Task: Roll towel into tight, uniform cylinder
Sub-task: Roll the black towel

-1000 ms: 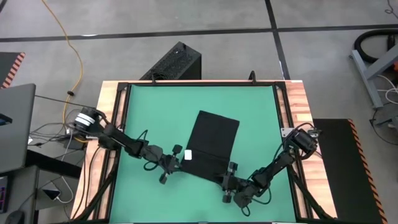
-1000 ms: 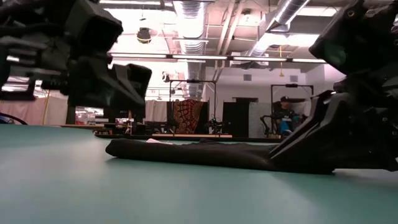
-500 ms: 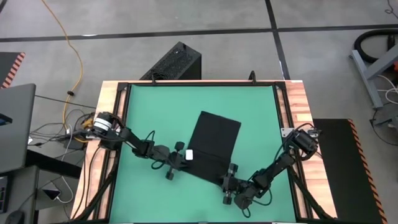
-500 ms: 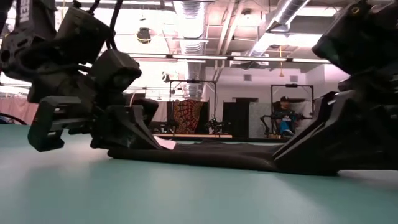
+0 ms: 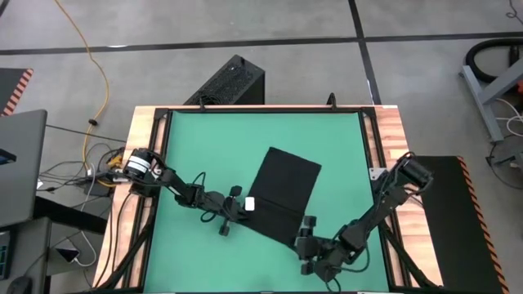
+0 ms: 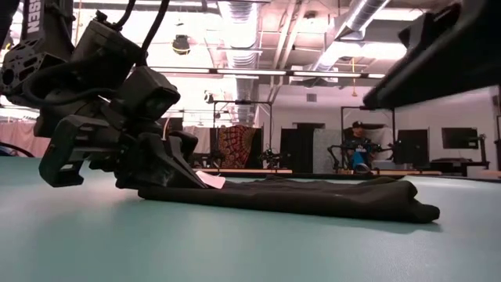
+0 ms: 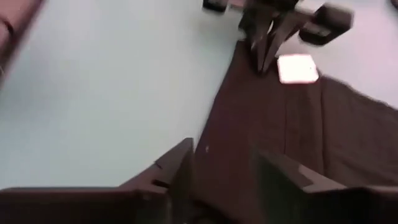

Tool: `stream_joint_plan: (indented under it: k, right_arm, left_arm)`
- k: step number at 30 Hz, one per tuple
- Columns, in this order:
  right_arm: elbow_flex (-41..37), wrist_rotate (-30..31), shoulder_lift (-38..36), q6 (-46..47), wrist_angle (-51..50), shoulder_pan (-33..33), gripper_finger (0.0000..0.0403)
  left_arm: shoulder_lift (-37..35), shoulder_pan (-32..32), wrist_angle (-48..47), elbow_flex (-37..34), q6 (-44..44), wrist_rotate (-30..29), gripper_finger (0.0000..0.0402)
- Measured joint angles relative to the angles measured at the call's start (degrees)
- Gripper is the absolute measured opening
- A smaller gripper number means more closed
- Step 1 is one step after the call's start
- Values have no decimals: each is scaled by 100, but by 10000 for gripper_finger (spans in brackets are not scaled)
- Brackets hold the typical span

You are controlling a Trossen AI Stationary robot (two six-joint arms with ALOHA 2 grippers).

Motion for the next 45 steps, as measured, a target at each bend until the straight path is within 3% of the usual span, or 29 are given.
stream_joint_plan:
  k: [6, 9, 20, 37, 45]
  right_arm:
    - [275, -182, 250, -409, -571, -117, 262]
    - [292, -372, 320, -605, -651, -118, 278]
    - [49, -584, 335, -600, -572, -150, 281]
    - [-1298, -831, 306, -482, 1110, -231, 281]
    - [-1485, -1201, 567, -338, 1192, -539, 271]
  left_arm:
    - [2, -6, -27, -4, -165, 6, 0]
    - [2, -11, -53, -6, -197, 16, 0]
    - [7, -13, -56, -7, -185, 52, 0]
    - [11, -11, -54, -11, -132, 28, 0]
    - [13, -9, -67, -11, -134, 18, 0]
